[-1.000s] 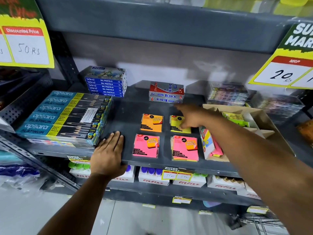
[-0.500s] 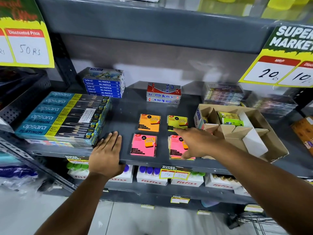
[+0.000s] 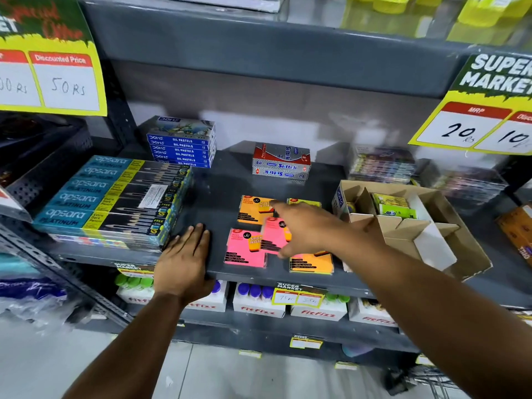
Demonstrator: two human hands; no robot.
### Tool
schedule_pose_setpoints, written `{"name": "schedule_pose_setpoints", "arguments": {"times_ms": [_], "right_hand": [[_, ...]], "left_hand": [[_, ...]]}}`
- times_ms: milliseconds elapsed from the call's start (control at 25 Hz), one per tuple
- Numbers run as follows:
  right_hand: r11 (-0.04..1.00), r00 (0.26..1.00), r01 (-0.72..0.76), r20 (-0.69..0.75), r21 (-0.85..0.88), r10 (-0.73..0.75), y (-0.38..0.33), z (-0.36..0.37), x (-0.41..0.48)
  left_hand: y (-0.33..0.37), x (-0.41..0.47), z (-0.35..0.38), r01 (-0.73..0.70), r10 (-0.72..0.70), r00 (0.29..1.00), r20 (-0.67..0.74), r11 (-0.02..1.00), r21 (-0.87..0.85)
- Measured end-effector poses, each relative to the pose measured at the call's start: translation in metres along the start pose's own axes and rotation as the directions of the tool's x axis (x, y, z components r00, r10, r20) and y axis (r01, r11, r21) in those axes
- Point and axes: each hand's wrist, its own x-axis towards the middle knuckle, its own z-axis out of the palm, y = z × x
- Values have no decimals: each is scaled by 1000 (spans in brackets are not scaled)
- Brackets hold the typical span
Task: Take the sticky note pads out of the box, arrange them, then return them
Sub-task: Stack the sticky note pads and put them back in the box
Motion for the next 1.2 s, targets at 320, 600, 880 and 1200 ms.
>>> {"name": "schedule_pose_setpoints", "arguments": {"times_ms": [320, 600, 880, 1200], "right_hand": [[996, 999, 50, 17, 77, -51, -54, 23, 34], [997, 997, 70, -40, -33, -71, -25, 5, 16], [976, 969, 6, 242, -220, 48, 29, 14, -23], [999, 993, -33, 110, -36, 37, 29, -15, 8]], "left_hand": [[-1, -1, 1, -3, 2, 1000, -17, 1000, -27], [-3, 0, 3, 7, -7, 1000, 0, 999, -34], [-1, 1, 4, 3, -3, 1000, 8, 999, 48], [-3, 1, 7, 17, -17, 1000, 4, 1000, 20]]}}
